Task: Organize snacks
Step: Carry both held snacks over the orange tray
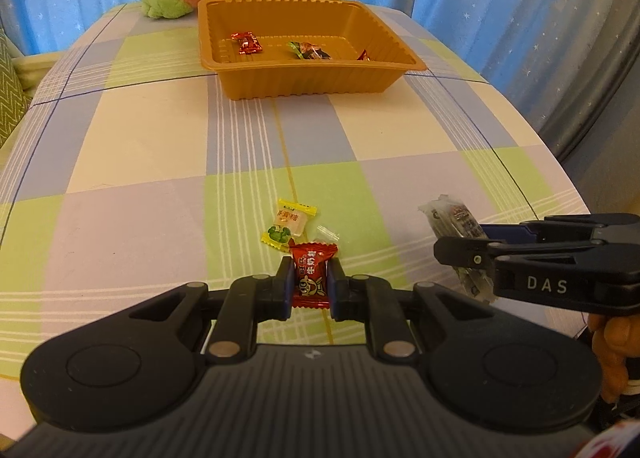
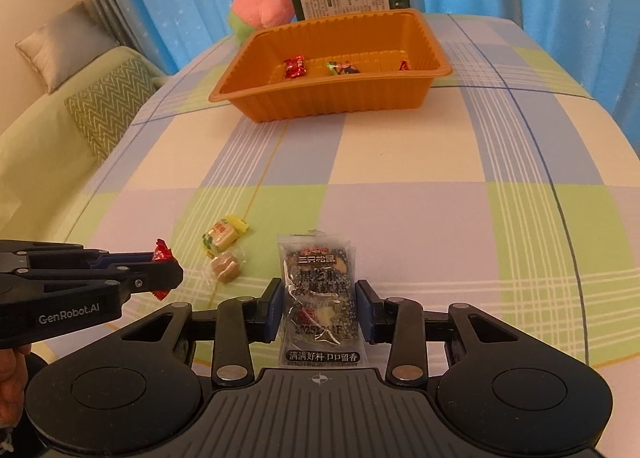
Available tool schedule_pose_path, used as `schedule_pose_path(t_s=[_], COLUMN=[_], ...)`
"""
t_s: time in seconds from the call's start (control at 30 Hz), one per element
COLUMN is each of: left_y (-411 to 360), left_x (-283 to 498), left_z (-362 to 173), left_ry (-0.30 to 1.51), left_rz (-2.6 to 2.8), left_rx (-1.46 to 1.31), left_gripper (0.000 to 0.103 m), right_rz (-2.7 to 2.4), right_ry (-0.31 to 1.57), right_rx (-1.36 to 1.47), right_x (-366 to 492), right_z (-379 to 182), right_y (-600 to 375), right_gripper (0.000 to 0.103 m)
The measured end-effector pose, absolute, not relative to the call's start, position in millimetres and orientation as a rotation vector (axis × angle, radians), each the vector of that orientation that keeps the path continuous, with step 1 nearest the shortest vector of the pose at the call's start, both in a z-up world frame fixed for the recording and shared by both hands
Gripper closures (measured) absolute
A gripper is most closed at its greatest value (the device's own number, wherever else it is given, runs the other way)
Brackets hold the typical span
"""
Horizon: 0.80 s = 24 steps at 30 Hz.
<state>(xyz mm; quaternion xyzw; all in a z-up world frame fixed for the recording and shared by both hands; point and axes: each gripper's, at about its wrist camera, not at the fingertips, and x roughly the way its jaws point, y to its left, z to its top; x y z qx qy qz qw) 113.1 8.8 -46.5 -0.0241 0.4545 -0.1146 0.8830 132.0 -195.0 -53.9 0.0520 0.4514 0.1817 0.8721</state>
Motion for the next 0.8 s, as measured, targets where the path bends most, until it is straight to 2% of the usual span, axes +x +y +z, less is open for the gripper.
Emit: schedule_pose_path(t_s=[0.8], left_y=[9], left_x=[109], left_z=[-11], left_ry=[0.905], left_rz=[-0.205], left_rx=[-0.039], left_gripper=[0.088], right_rz=[0.36], right_ry=[0.883], right_rx=[0.098], right_x=[123], right_z=[-18], right_y=[-195], right_gripper=[0.065])
